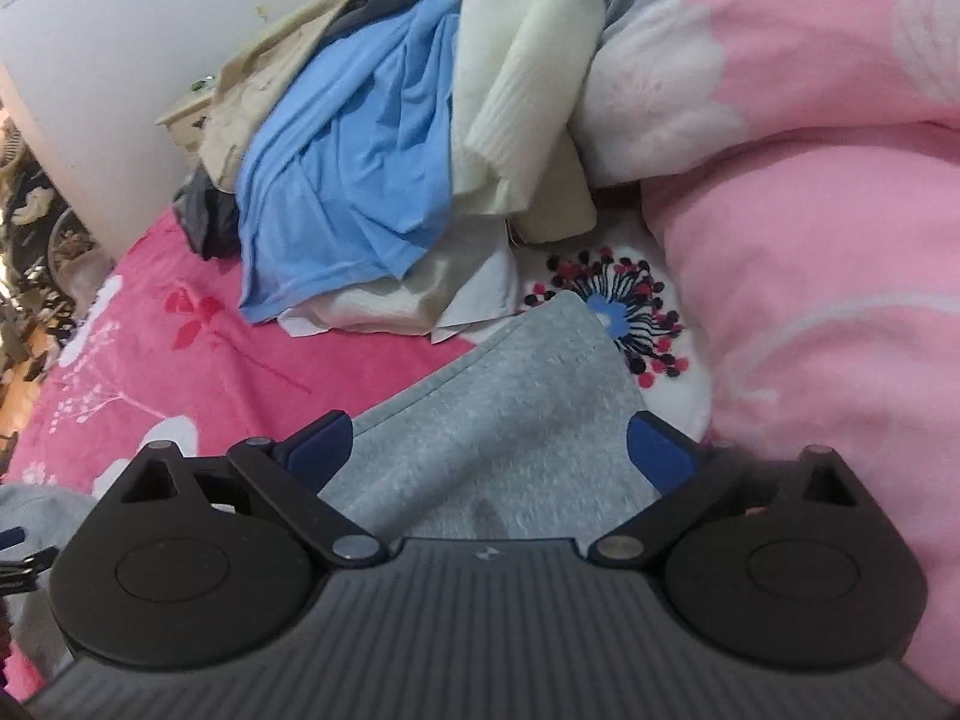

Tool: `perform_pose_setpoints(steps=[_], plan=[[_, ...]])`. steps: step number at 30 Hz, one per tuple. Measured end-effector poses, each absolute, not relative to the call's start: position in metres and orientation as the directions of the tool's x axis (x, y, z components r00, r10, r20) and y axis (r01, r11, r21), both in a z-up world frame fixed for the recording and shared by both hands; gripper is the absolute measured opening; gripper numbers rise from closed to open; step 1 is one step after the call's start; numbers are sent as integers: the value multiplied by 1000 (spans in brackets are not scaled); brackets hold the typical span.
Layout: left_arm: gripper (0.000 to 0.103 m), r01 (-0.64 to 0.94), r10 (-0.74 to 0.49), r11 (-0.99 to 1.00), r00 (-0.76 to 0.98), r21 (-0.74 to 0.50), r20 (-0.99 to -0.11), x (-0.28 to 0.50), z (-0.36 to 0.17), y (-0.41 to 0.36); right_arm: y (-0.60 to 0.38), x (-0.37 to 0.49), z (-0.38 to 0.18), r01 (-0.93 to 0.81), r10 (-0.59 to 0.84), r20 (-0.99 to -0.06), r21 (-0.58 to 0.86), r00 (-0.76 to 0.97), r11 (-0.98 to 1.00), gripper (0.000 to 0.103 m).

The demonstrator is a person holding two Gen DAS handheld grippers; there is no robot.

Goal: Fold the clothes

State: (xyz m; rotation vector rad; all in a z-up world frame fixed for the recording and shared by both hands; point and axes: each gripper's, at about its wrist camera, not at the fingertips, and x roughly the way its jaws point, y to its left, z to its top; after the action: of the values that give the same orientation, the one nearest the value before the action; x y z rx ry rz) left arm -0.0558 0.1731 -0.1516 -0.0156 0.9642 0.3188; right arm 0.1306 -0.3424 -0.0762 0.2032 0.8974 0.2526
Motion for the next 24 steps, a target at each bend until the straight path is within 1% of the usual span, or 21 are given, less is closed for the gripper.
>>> perform_pose_setpoints(steps=[3,6,8,10,12,14,18,19,20,21,23,24], plan=[[103,-281,279,948,516,147,-810,-56,-159,174,-342,112,-63,-218,379,-741,310,555,925,97],[103,-299,286,943,501,147,-817,-56,-166,177,-321,89,-57,-323,403,-779,270,481,907,92],[103,-313,283,940,492,136,-824,-56,-170,180,-300,75,-57,-381,389,-824,232,411,895,80],[103,-323,277,938,488,123,-828,-55,-172,183,-277,63,-63,-432,383,-862,222,332,874,73],[103,-328,277,937,490,120,-826,-54,-172,185,-252,47,-76,-505,378,-892,214,248,836,71],[103,-335,279,935,490,117,-826,-54,-171,186,-227,29,-94,-601,319,-924,136,209,788,70],[103,-334,279,935,496,115,-822,-54,-171,186,-195,5,-148,-733,134,-965,-78,226,676,70],[103,-333,280,936,498,117,-821,-55,-170,186,-193,0,-163,-751,85,-967,-130,241,648,65],[103,-333,282,936,501,118,-818,-56,-170,187,-193,-2,-170,-764,62,-965,-162,255,625,52],[103,-333,283,935,504,120,-816,-57,-171,187,-194,-5,-175,-776,48,-962,-186,268,603,49],[103,-338,288,933,504,121,-814,-59,-172,189,-199,1,-162,-754,53,-956,-193,289,628,11],[103,-342,291,932,504,121,-813,-60,-173,191,-202,5,-154,-739,57,-952,-194,299,645,11]])
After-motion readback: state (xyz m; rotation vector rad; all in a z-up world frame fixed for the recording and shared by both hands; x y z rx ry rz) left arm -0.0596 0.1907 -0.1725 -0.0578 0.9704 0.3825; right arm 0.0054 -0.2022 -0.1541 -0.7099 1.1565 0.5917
